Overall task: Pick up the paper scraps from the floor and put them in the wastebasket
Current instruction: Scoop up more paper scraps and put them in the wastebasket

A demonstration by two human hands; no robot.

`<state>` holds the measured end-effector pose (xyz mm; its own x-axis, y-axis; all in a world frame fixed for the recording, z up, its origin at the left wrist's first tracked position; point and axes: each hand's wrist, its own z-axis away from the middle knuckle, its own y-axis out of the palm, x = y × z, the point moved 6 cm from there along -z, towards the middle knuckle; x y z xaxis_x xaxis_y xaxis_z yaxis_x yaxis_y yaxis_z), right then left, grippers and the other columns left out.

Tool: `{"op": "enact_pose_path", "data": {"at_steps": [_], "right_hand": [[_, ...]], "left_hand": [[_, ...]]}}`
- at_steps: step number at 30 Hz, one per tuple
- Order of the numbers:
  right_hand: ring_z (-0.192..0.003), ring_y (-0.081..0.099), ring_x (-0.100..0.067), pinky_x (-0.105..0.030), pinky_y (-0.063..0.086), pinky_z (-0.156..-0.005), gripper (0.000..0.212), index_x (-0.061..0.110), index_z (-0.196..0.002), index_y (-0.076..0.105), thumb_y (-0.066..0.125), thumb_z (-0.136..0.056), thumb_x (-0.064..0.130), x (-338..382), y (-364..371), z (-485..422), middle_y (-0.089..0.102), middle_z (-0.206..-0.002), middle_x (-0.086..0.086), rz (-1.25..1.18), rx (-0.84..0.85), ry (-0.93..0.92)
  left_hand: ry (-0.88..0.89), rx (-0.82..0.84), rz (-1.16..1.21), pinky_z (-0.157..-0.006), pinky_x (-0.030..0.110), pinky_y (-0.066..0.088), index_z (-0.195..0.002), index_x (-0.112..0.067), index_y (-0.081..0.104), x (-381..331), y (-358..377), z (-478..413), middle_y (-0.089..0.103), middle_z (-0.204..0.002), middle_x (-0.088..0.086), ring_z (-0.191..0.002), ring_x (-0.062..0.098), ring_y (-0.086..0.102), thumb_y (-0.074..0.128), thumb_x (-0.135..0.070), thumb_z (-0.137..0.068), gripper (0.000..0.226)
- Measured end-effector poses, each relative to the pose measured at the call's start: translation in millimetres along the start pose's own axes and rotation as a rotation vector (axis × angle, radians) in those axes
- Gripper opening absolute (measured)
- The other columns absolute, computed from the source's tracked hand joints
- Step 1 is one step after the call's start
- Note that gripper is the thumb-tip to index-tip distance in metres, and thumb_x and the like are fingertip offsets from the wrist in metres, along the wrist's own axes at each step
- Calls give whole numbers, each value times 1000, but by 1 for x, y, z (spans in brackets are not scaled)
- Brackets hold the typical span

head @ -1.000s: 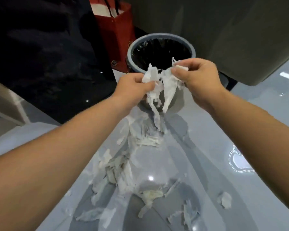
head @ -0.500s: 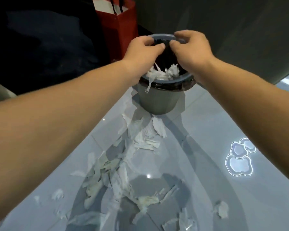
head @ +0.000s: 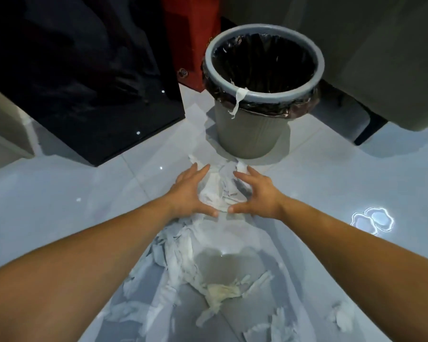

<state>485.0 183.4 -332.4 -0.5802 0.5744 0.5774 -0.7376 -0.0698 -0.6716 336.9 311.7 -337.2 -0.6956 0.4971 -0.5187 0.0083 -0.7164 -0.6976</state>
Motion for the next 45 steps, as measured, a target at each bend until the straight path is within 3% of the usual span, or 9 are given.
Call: {"op": "enact_pose_path", "data": {"at_steps": [3, 7, 13, 21, 27, 34, 38, 42, 45], "right_hand": [[-148, 7, -34, -50, 20, -118, 107, 42, -152, 20, 78, -64, 64, 6, 19, -28, 4, -166, 0, 227, 31, -46], [-135, 28, -32, -42, 31, -112, 78, 33, -140, 50, 81, -70, 49, 20, 32, -37, 31, -154, -6, 319, -28, -196], [-105, 55, -22, -26, 43, -93, 33, 22, -111, 72, 80, -79, 24, 25, 31, -32, 57, -120, -4, 135, -33, -220], [-58, 62, -4, -17, 49, -56, 9, 14, -84, 77, 82, -77, 12, 24, -1, 11, 72, -76, 3, -529, -138, -25], [-54, 62, -9, -21, 51, -52, 11, 10, -84, 74, 79, -77, 3, 63, -79, 66, 72, -66, 2, -832, -324, -115], [-80, 75, -27, -37, 62, -70, 20, 7, -96, 73, 80, -77, 7, 97, -203, 65, 76, -91, -13, -909, -700, -171], [-82, 74, -21, -38, 62, -77, 23, 13, -97, 72, 81, -76, 16, 97, -246, 21, 75, -95, -6, -788, -795, -41], [-89, 66, -15, -29, 53, -80, 32, 17, -116, 67, 71, -87, 31, 103, -250, 3, 67, -94, 4, -515, -697, 41], [-93, 66, -15, -34, 56, -89, 38, 20, -126, 63, 65, -90, 34, 100, -256, 13, 69, -106, 3, -429, -753, -5]], "left_hand": [[19, 34, -219, -122, 43, 17, -155, -40, 7, 3, 1, -16, 5, -167, -5, -152, 25, 3, 90, -43, -62, 126], [-7, -28, -112, -116, 37, 34, -148, -29, 41, 19, 2, -22, 31, -145, 0, -135, 24, 36, 90, -29, -67, 94], [-81, -131, 33, -85, 29, 49, -104, -21, 72, 25, 7, -9, 63, -120, 4, -104, 24, 61, 87, -29, -71, 38], [-73, -186, 413, -60, 21, 52, -83, -19, 77, 4, -14, 28, 73, -72, -9, -60, 4, 66, 88, -29, -70, 20], [102, -223, 660, -75, 35, 62, -87, -10, 76, -59, -73, 58, 76, -82, 6, -72, 15, 73, 84, -14, -76, 15], [306, -406, 663, -81, 45, 63, -87, -15, 75, -159, -178, 36, 77, -90, 12, -84, 26, 76, 83, -14, -77, 13], [223, -460, 540, -87, 40, 60, -99, -15, 72, -185, -206, -17, 74, -101, 8, -92, 22, 73, 87, -28, -73, 33], [174, -429, 419, -99, 39, 54, -137, -17, 54, -203, -203, -39, 59, -131, 5, -118, 23, 61, 82, -39, -77, 70], [228, -521, 419, -94, 40, 57, -141, -19, 50, -203, -205, -28, 58, -130, 3, -117, 22, 60, 78, -35, -81, 68]]}}
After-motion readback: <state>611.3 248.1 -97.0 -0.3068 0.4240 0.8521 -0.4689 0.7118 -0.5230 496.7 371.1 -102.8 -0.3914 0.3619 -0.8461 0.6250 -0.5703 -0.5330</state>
